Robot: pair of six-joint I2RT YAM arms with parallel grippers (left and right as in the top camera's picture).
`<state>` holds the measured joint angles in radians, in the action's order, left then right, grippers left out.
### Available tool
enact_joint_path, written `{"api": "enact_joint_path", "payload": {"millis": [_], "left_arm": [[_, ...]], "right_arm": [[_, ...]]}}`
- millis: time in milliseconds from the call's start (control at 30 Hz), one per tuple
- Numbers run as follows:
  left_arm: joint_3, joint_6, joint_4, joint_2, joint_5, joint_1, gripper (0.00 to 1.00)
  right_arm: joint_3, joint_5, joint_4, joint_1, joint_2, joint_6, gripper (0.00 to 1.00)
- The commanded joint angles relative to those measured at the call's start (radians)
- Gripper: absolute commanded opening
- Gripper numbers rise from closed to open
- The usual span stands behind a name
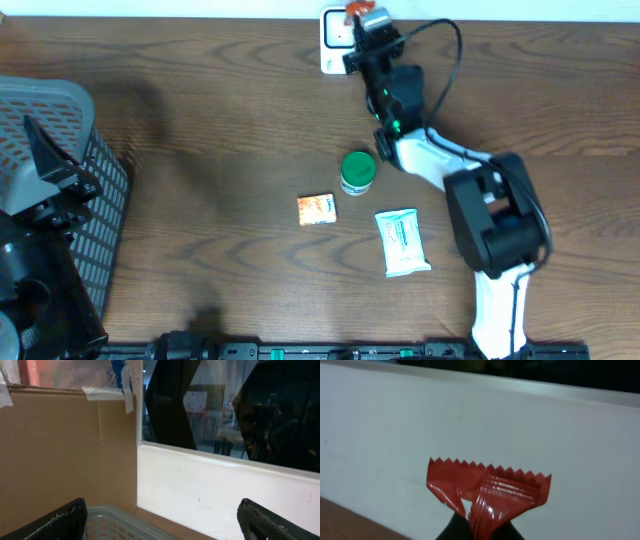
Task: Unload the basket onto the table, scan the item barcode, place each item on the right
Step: 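Carry the Top bar with the right gripper to the white scanner, then hold the Top bar in front of the scanner window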
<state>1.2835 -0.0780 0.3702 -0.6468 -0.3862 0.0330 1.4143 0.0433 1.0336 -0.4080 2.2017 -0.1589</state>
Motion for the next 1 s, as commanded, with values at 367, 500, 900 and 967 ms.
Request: {"api": "enact_joint_path", "payload": {"millis": [367,500,900,967], "left_arm": [[-0.003,0.005,-0.004,0.004,0.012,0.006,0.96],[-0.003,0.005,-0.004,0.004,0.012,0.006,0.96],[-0.003,0.005,-0.004,0.004,0.012,0.006,0.96],[-0.003,0.005,-0.004,0.004,0.012,0.006,0.96]], "right_arm": [[0.321,-0.072,-0.343,0.004,0.226,-0.02,0.01],[0.321,-0.079,-0.346,0.006,0.226,-0.034,0.01],[0.321,-0.072,-0.29,0.012,0.225,-0.198,0.01],[0.321,-0.071,-0.261,0.012,0.225,-0.248,0.01]]}}
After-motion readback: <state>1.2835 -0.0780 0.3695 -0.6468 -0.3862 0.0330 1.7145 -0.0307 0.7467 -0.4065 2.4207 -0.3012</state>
